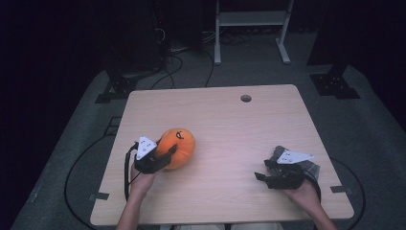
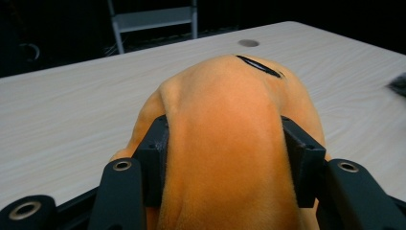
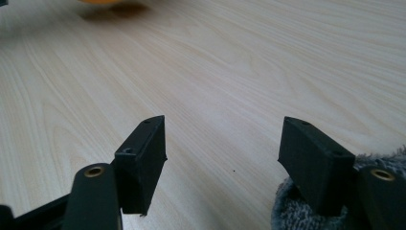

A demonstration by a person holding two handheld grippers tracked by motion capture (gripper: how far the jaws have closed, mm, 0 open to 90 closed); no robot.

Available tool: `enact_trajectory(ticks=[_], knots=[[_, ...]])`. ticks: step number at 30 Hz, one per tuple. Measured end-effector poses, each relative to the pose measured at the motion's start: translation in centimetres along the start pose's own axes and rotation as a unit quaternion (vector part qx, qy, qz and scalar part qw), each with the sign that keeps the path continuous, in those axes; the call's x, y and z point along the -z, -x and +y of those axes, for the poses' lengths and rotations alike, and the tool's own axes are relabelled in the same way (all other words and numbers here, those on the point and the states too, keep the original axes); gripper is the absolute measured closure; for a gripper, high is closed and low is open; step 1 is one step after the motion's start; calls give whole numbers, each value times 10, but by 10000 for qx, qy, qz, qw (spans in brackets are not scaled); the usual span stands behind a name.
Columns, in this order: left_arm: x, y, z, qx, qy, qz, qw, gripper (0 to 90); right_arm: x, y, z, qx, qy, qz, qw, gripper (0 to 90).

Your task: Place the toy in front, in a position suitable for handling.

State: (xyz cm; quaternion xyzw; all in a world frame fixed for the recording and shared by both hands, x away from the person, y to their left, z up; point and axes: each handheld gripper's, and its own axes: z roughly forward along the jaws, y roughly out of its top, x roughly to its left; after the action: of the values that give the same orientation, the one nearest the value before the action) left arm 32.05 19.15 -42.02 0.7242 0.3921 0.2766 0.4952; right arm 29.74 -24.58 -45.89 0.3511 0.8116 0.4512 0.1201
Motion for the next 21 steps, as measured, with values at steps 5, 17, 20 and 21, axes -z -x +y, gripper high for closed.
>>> enact_trajectory(ticks=[5,17,20,21], knots=[[-3,16,5,-69,51,-263,9996,458,1,2,0,-34,27,-43,10000,323],[-23,67,11,-513,-58,-903,9946,452,10,11,-2,-191,213,-255,9993,322],[-28,75,11,-576,-103,-998,9933,450,11,13,-2,-245,238,-284,9990,323],[-29,77,10,-585,-121,-1033,9929,450,11,14,-2,-262,247,-302,9989,323]])
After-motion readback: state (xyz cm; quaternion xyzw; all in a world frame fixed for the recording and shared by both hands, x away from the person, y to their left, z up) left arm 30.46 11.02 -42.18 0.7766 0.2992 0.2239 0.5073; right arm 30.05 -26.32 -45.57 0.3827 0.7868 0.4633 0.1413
